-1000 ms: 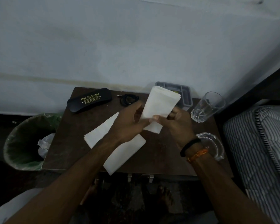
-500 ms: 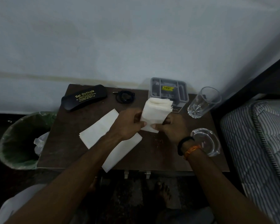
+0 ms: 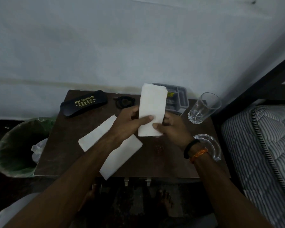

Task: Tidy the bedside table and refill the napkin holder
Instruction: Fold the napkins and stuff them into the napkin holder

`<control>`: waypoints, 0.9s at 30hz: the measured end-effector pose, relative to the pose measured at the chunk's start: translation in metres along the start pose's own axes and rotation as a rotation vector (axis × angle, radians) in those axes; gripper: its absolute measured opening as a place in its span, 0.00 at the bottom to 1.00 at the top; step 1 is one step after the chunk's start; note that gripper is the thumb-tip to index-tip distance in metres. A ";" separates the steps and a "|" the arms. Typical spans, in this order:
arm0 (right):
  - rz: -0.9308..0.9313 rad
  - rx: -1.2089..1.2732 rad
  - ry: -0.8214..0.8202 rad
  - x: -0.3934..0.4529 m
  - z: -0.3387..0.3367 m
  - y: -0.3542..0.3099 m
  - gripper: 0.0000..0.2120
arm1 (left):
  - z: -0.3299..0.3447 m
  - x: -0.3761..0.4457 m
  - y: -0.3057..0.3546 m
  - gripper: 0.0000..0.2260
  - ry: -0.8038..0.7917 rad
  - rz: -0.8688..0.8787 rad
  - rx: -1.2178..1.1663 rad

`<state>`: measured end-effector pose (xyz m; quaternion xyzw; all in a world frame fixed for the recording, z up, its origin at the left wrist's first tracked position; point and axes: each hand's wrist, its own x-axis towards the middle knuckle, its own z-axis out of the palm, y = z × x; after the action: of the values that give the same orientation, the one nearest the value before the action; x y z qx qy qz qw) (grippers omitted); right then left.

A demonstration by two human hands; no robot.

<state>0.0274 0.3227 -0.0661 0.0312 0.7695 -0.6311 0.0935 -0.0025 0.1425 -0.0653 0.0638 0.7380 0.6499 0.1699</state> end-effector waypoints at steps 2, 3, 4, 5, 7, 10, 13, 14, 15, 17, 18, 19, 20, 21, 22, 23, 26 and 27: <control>0.035 0.065 -0.113 0.000 0.003 -0.006 0.18 | 0.000 -0.001 0.004 0.20 0.030 -0.019 -0.123; 0.049 0.070 -0.167 -0.001 0.005 -0.008 0.18 | -0.002 -0.001 0.005 0.19 0.047 -0.040 -0.172; 0.068 0.071 -0.216 -0.002 0.007 -0.008 0.17 | -0.003 -0.001 0.005 0.18 0.061 -0.068 -0.233; 0.091 0.073 -0.255 -0.002 0.009 -0.007 0.16 | -0.004 -0.001 0.005 0.17 0.066 -0.094 -0.298; 0.145 0.061 -0.308 -0.004 0.012 -0.006 0.16 | -0.006 0.000 0.004 0.14 0.057 -0.135 -0.402; 0.203 0.047 -0.340 -0.007 0.012 -0.006 0.15 | -0.007 0.001 0.002 0.17 0.060 -0.166 -0.472; 0.221 0.057 -0.377 -0.009 0.008 -0.005 0.13 | -0.013 0.005 0.002 0.17 0.110 -0.174 -0.499; 0.240 0.054 -0.390 -0.009 0.007 -0.005 0.13 | -0.015 0.006 0.001 0.17 0.130 -0.171 -0.500; 0.261 0.043 -0.408 -0.010 0.006 -0.005 0.14 | -0.018 0.008 0.002 0.17 0.144 -0.164 -0.491; 0.293 -0.002 -0.438 -0.010 0.005 -0.004 0.16 | -0.020 0.009 0.001 0.15 0.160 -0.148 -0.455; 0.292 -0.026 -0.440 -0.010 0.006 -0.004 0.17 | -0.020 0.009 0.001 0.15 0.163 -0.146 -0.439; 0.283 -0.051 -0.427 -0.009 0.006 -0.003 0.18 | -0.019 0.009 0.001 0.14 0.168 -0.145 -0.428; 0.270 -0.070 -0.400 -0.009 0.008 -0.003 0.18 | -0.019 0.009 0.000 0.14 0.175 -0.142 -0.418; 0.252 -0.082 -0.360 -0.008 0.009 -0.003 0.17 | -0.018 0.008 0.000 0.13 0.185 -0.136 -0.407; 0.229 -0.077 -0.308 -0.007 0.011 -0.003 0.16 | -0.018 0.008 0.000 0.13 0.192 -0.130 -0.401; 0.198 -0.066 -0.255 -0.007 0.013 -0.004 0.16 | -0.017 0.008 0.000 0.12 0.196 -0.124 -0.400; 0.097 -0.063 -0.144 -0.006 0.019 -0.007 0.15 | -0.017 0.007 0.002 0.11 0.207 -0.107 -0.395; 0.076 -0.073 -0.122 -0.005 0.020 -0.008 0.14 | -0.017 0.006 0.003 0.11 0.212 -0.101 -0.388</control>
<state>0.0335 0.3024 -0.0615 0.0184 0.7830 -0.5995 0.1649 -0.0141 0.1292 -0.0620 -0.0756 0.6150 0.7736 0.1328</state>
